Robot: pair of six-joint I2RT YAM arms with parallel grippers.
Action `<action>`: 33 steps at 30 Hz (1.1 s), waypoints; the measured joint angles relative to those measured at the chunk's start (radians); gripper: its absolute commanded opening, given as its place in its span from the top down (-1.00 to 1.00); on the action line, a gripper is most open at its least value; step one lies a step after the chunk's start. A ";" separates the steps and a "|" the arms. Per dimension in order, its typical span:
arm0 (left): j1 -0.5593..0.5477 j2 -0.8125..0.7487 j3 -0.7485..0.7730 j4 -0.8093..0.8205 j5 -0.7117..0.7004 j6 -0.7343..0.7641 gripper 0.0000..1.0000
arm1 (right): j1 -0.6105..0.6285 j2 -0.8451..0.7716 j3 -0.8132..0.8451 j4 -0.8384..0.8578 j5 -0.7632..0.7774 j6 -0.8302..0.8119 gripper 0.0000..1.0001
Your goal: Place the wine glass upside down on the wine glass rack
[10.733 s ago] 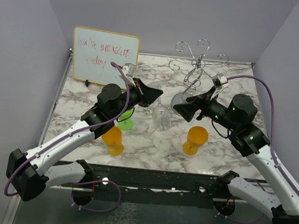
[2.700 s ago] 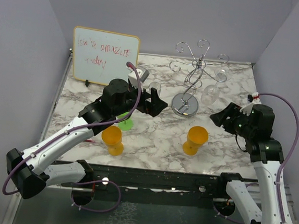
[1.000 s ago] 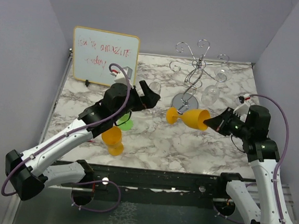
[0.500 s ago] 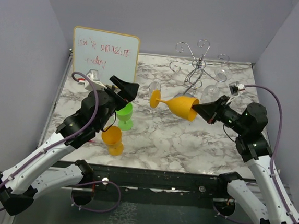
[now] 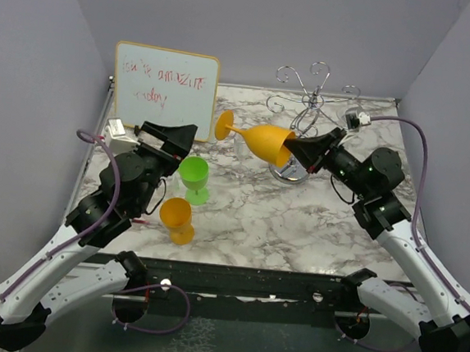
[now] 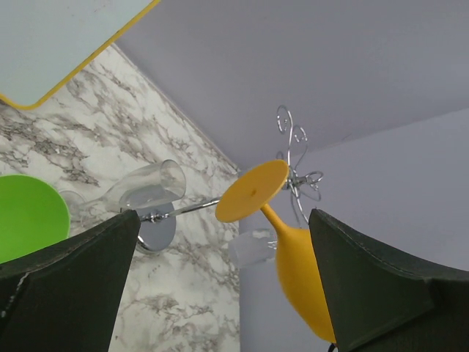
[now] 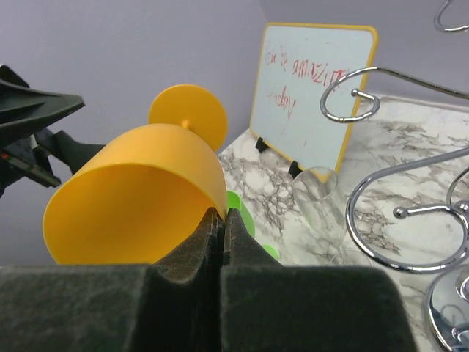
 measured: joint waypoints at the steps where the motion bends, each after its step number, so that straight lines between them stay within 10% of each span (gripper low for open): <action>1: 0.000 -0.013 -0.001 0.000 -0.008 -0.010 -0.98 | 0.005 0.011 0.002 0.019 0.010 0.001 0.99; 24: 0.000 0.092 -0.003 0.307 0.138 -0.080 -0.94 | 0.222 0.121 0.014 0.367 0.210 0.043 0.99; 33: 0.000 0.148 0.077 0.418 0.131 -0.026 -0.20 | 0.287 0.132 0.009 0.422 0.281 0.055 0.99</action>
